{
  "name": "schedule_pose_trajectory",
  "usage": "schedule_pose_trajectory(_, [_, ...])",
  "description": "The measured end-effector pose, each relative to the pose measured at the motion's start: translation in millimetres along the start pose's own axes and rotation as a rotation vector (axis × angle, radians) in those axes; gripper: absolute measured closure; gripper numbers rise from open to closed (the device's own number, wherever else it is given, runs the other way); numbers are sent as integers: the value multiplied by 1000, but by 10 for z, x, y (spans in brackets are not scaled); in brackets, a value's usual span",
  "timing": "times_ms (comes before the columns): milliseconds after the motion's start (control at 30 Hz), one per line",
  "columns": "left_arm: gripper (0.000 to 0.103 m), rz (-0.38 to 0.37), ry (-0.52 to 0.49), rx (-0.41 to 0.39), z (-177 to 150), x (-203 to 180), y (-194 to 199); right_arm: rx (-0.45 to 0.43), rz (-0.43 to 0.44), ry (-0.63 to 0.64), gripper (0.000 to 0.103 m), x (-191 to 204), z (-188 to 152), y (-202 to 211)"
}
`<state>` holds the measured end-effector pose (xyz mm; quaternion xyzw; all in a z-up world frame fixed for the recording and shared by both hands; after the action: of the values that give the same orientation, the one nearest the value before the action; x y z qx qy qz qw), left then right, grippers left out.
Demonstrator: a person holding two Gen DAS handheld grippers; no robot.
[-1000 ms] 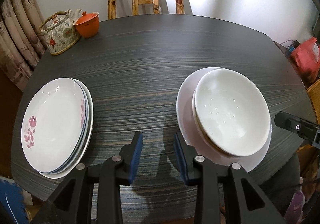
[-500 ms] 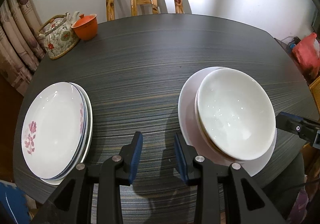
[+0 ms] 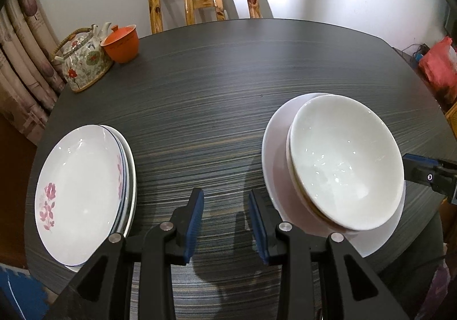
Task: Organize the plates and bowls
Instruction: 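Move both grippers to the rim of the pink-rimmed plate under the bowls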
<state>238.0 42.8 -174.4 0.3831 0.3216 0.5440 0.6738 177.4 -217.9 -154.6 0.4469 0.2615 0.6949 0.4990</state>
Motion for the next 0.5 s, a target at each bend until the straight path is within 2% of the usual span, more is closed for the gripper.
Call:
schedule_pose_trajectory(267, [70,10,-38,22,-22,-30,-90,-1,-1,-4,53,-27,36,-21])
schedule_pose_trajectory(500, [70,-81,30,57,-49,6,-149,20,-10,-22,50,-110,58,-67])
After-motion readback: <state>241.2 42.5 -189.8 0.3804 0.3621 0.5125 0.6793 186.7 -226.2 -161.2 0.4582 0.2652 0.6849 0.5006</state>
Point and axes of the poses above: each gripper's, at about its wrist camera, not at the fingertips, and y roughly against the way its jaws point, x to its left, z to its top, the point moved 10 cm from there along -y, roughly the way its jaws point, and after that the axes turned 5 degrees about y, right-handed, at the moved point
